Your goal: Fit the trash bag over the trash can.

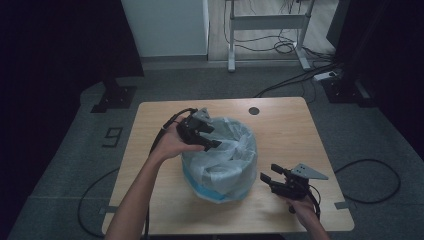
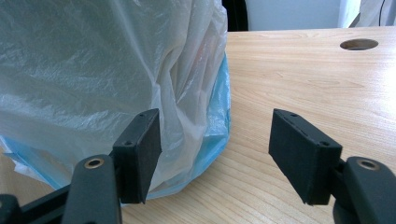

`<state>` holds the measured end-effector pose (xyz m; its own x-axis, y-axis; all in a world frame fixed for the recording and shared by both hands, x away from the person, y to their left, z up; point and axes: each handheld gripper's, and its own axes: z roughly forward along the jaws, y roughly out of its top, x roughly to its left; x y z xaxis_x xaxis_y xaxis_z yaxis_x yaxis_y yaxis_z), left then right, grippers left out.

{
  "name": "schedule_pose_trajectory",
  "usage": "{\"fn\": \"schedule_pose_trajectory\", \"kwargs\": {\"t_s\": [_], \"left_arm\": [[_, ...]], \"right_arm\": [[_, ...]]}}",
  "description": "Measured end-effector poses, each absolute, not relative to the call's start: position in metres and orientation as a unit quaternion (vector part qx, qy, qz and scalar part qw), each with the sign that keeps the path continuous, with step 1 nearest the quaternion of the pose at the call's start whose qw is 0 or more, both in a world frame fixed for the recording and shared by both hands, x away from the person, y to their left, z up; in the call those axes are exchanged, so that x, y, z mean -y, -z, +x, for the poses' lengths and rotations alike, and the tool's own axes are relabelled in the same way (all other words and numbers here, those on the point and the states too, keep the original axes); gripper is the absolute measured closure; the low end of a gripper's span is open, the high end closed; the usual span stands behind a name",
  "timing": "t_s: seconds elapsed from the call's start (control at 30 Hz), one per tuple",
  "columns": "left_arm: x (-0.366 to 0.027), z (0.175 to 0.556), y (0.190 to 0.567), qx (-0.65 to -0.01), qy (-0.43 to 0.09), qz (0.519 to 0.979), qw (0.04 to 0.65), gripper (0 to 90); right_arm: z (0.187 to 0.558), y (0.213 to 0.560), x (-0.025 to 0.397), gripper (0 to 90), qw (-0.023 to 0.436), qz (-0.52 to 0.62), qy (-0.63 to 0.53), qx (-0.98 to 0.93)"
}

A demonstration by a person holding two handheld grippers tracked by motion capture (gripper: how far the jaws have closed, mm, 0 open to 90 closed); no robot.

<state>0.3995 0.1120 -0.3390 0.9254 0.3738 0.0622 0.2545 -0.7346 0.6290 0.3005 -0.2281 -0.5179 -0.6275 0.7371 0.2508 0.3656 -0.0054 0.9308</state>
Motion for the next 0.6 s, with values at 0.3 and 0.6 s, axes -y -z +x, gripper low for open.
{"fn": "schedule_pose_trajectory", "kwargs": {"t_s": [0.3,0.6], "left_arm": [[-0.134,0.388,0.346,-0.176,-0.086,0.930,0.311,40.9],[-0.127,0.390,0.355,-0.173,-0.077,0.941,0.280,40.8]], "right_arm": [[0.300,0.519,0.225,33.6,0.158,0.400,-0.581,-0.691],[0.301,0.520,0.226,33.3,0.160,0.402,-0.579,-0.692]]}}
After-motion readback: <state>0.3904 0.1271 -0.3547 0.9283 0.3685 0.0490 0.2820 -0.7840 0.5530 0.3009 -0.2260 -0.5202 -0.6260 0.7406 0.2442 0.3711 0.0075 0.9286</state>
